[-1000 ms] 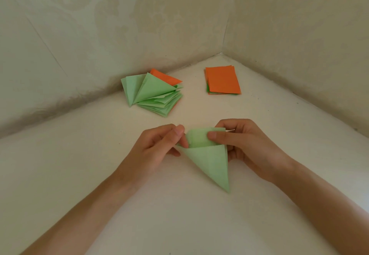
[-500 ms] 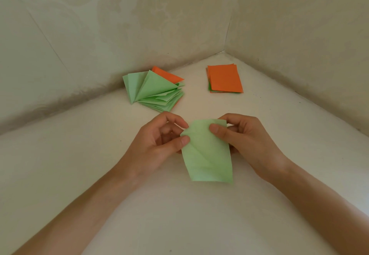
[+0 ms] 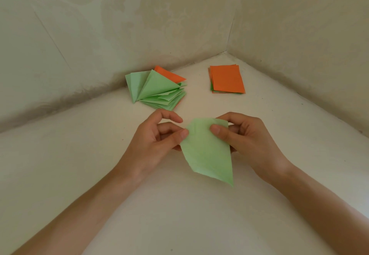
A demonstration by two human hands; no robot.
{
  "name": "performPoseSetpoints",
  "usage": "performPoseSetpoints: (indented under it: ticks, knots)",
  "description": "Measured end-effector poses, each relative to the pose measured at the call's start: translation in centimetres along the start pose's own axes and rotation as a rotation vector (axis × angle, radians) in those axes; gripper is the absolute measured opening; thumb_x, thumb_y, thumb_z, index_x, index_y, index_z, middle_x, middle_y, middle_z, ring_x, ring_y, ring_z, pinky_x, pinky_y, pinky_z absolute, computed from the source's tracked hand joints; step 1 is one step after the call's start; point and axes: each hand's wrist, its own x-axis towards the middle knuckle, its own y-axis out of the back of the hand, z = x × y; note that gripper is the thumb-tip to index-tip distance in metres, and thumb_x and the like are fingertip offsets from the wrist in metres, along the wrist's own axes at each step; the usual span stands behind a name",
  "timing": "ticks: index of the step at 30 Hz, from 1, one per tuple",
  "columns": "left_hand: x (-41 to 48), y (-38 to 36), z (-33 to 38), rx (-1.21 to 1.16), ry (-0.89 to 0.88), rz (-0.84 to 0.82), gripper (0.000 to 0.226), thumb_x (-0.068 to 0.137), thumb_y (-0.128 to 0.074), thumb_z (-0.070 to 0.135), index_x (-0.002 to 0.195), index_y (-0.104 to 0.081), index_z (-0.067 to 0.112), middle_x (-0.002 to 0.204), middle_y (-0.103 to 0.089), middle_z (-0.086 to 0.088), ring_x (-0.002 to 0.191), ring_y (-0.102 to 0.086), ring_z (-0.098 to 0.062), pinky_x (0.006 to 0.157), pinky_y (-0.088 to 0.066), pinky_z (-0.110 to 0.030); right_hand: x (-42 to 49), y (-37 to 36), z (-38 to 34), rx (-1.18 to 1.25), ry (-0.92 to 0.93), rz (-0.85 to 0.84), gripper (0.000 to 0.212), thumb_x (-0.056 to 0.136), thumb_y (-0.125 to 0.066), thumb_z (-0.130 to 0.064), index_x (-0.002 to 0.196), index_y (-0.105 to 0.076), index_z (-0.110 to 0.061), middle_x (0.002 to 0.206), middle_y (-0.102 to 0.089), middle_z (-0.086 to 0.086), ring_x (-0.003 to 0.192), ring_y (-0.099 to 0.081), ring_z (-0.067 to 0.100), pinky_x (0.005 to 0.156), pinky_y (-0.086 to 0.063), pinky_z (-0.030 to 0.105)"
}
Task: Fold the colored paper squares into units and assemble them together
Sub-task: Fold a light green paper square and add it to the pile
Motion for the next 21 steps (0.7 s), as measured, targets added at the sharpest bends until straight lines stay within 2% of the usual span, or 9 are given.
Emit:
performPoseSetpoints:
  ticks: [2, 4, 9, 12, 14, 18, 20, 21]
  knots:
    - [0.06, 0.05, -0.01, 0.021, -0.016, 0.003, 0.013, 0.08, -0.061, -0.002, 0.089, -0.058, 0.008, 0.069, -0.07, 0.001, 0.066, -0.065, -0.008, 0.062, -0.051, -0.017, 0.04, 0.14, -0.1, 0.01, 0.012, -0.029, 0.009, 0.087, -0.057, -0.006, 0.093, -0.064, -0.008, 0.072, -0.071, 0.008, 0.064, -0.066, 0.018, 0.057, -0.053, 0.027]
    - [0.11, 0.15, 0.07, 0.055, -0.047, 0.009, 0.019, 0.083, -0.057, -0.011, 0.085, -0.061, 0.007, 0.071, -0.07, 0.003, 0.067, -0.065, -0.007, 0.062, -0.051, -0.017, 0.02, 0.34, -0.13, 0.039, 0.036, -0.073, 0.016, 0.089, -0.053, 0.002, 0.096, -0.062, -0.01, 0.074, -0.07, 0.007, 0.066, -0.065, 0.018, 0.058, -0.054, 0.027]
    - [0.24, 0.38, 0.11, 0.11, -0.048, 0.047, 0.026, 0.085, -0.056, -0.011, 0.077, -0.069, 0.01, 0.074, -0.07, 0.001, 0.07, -0.064, -0.009, 0.065, -0.051, -0.018, 0.1, 0.63, 0.29, 0.052, 0.081, -0.128, 0.03, 0.089, -0.044, 0.014, 0.087, -0.066, -0.007, 0.081, -0.07, 0.005, 0.073, -0.064, 0.017, 0.062, -0.051, 0.023]
    - [0.31, 0.65, -0.03, 0.046, 0.009, 0.065, 0.024, 0.081, -0.059, 0.003, 0.071, -0.076, 0.017, 0.08, -0.072, -0.005, 0.076, -0.065, -0.014, 0.071, -0.053, -0.022, 0.19, 0.7, 0.56, 0.066, 0.079, -0.135, 0.034, 0.076, -0.043, 0.003, 0.081, -0.074, -0.009, 0.094, -0.071, 0.014, 0.087, -0.067, 0.024, 0.07, -0.052, 0.024]
    - [0.23, 0.6, -0.03, 0.071, 0.02, 0.085, 0.017, 0.079, -0.065, 0.007, 0.071, -0.076, 0.017, 0.078, -0.072, -0.003, 0.072, -0.064, -0.012, 0.071, -0.054, -0.022, 0.08, 0.59, 0.61, 0.034, 0.099, -0.123, 0.038, 0.07, -0.039, 0.001, 0.082, -0.074, -0.007, 0.096, -0.072, 0.012, 0.089, -0.067, 0.022, 0.072, -0.052, 0.022]
    - [0.23, 0.26, -0.08, 0.08, 0.022, 0.118, 0.015, 0.078, -0.067, -0.002, 0.082, -0.063, 0.012, 0.068, -0.067, 0.004, 0.064, -0.059, -0.008, 0.061, -0.053, -0.019, -0.11, 0.61, 0.74, -0.065, 0.12, -0.093, 0.029, 0.075, -0.042, -0.005, 0.081, -0.07, -0.007, 0.091, -0.072, 0.008, 0.085, -0.065, 0.022, 0.077, -0.051, 0.026]
    - [0.22, 0.22, -0.05, 0.077, 0.02, 0.104, 0.018, 0.077, -0.067, -0.003, 0.083, -0.06, 0.012, 0.067, -0.066, 0.004, 0.063, -0.058, -0.007, 0.059, -0.052, -0.019, -0.14, 0.42, 0.74, -0.088, 0.117, -0.089, 0.014, 0.082, -0.053, -0.014, 0.089, -0.064, -0.009, 0.081, -0.069, 0.012, 0.074, -0.06, 0.023, 0.071, -0.045, 0.029]
    - [0.19, 0.18, -0.04, 0.085, 0.017, 0.088, 0.017, 0.077, -0.067, -0.004, 0.081, -0.06, 0.012, 0.066, -0.065, 0.004, 0.062, -0.058, -0.006, 0.059, -0.052, -0.019, -0.13, 0.29, 0.79, -0.103, 0.097, -0.087, 0.014, 0.084, -0.06, -0.021, 0.093, -0.061, -0.011, 0.077, -0.067, 0.015, 0.07, -0.058, 0.021, 0.068, -0.043, 0.029]
